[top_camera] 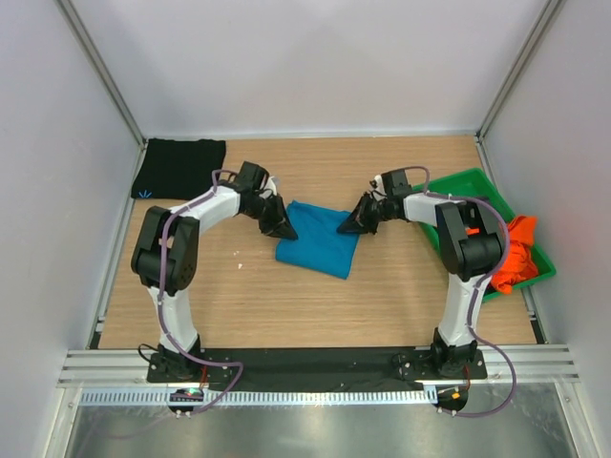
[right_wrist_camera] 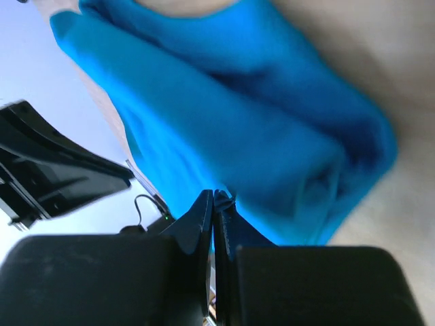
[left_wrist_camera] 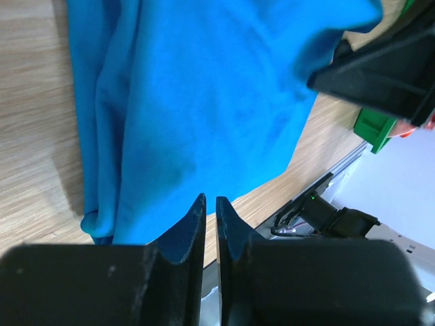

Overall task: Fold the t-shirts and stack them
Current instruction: Fold the tshirt, then neatly place the folded tshirt to the corner

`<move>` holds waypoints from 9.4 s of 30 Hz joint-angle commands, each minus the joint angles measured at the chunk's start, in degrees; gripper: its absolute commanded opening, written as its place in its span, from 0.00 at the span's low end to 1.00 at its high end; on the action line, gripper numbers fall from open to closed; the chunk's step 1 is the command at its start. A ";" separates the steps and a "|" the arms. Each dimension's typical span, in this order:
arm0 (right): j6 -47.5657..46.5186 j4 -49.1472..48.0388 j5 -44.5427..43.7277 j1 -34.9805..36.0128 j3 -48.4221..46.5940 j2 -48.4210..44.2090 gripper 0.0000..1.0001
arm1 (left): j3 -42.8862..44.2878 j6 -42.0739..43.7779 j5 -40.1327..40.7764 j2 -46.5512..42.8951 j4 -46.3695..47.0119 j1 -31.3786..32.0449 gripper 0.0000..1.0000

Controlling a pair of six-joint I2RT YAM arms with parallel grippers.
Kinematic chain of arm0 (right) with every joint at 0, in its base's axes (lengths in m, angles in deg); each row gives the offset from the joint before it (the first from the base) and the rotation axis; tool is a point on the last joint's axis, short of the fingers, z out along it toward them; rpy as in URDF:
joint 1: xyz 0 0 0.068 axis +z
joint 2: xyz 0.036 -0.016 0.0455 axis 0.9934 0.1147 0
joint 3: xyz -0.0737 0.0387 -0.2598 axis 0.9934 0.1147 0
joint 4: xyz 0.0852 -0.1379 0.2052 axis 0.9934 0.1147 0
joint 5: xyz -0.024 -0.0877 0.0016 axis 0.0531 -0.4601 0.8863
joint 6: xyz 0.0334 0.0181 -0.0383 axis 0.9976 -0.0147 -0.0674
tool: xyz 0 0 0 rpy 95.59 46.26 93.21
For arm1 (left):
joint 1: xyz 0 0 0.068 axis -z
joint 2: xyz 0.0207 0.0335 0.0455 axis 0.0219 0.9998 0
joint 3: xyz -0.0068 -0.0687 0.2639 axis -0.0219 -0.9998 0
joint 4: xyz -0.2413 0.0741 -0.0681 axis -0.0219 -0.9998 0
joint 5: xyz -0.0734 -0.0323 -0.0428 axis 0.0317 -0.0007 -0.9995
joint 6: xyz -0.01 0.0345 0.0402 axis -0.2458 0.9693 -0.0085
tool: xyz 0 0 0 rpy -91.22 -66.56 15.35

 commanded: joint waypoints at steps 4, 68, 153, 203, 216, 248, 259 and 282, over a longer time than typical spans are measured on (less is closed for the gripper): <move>6.65 -18.48 2.89 -0.80 -3.45 6.77 0.06 | -3.06 -0.48 -0.71 0.88 3.24 -0.01 0.09; -7.24 7.93 12.29 9.30 -16.22 7.13 0.10 | -4.72 -10.76 -11.43 2.98 18.96 -2.56 0.18; -4.59 -1.08 9.83 -5.19 -13.65 12.04 0.11 | 20.94 -12.17 -10.55 21.18 21.60 -3.26 0.26; -23.31 39.96 -11.26 3.68 0.58 -35.06 0.56 | 27.26 19.39 20.29 17.14 -3.44 0.43 0.73; -25.95 40.32 -8.01 -0.10 4.80 -36.29 0.57 | 22.27 14.82 22.51 19.69 0.94 5.96 0.70; -24.02 40.23 -6.69 0.95 5.16 -37.34 0.58 | 15.75 19.11 40.59 0.53 1.75 6.58 0.00; -23.05 39.96 -5.99 3.50 3.66 -36.38 0.58 | 21.72 28.25 52.73 -2.55 -6.34 6.14 0.00; -23.58 40.40 -6.43 6.14 0.06 -28.03 0.60 | 36.48 49.43 63.36 0.52 -8.28 -2.29 0.00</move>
